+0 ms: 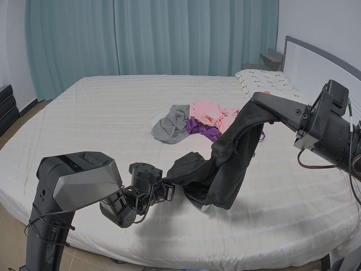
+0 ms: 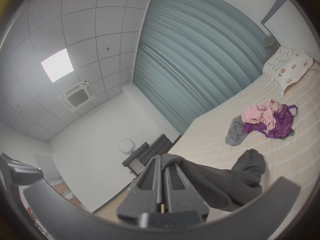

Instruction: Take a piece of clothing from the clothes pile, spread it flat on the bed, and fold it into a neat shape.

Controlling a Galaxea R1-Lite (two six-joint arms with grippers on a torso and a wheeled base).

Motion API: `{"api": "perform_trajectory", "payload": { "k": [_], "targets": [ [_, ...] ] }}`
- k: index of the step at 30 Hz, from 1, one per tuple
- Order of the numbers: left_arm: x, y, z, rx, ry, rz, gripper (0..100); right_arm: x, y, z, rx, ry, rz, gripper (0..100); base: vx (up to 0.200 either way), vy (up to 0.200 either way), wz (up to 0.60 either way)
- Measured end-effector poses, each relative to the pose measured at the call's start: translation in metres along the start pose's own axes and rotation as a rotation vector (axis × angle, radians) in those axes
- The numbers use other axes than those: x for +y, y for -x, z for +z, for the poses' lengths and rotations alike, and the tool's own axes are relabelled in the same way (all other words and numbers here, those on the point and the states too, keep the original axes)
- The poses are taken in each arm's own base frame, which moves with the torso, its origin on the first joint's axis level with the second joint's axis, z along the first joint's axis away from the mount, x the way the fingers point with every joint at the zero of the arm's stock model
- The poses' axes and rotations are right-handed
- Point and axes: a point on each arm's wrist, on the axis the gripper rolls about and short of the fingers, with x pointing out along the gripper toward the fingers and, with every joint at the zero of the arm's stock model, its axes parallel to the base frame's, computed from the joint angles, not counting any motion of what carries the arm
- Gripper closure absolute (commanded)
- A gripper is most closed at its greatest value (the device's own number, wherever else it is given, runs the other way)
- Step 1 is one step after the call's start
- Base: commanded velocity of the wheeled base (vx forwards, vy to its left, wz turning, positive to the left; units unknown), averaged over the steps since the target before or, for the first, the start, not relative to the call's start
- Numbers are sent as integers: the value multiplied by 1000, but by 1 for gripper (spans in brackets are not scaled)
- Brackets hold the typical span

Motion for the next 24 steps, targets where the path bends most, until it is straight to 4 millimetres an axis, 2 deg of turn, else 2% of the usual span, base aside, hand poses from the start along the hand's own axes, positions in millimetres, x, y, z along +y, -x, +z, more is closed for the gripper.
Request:
{"api": "perform_trajectory", "payload": {
  "k": [4, 7, 11, 14, 20, 24],
  "targets": [
    [6, 6, 10, -21, 42, 26, 100, -17, -6, 2, -7, 10, -66, 100, 0, 0, 0],
    [11, 19, 27, -59, 87, 42, 100, -33, -12, 5, -24, 16, -120, 100, 0, 0, 0],
    [19, 42, 57, -136, 164, 108, 100, -45, -26, 18, -98, 36, -132, 100, 0, 0, 0],
    [24, 62, 83, -218, 228, 160, 100, -48, -36, 34, -176, 72, -133, 100, 0, 0, 0],
    [35, 115, 141, -417, 331, 212, 100, -53, -46, 75, -341, 163, -152, 100, 0, 0, 0],
    [43, 153, 169, -538, 389, 220, 100, -54, -46, 87, -404, 204, -169, 100, 0, 0, 0]
  ]
}}
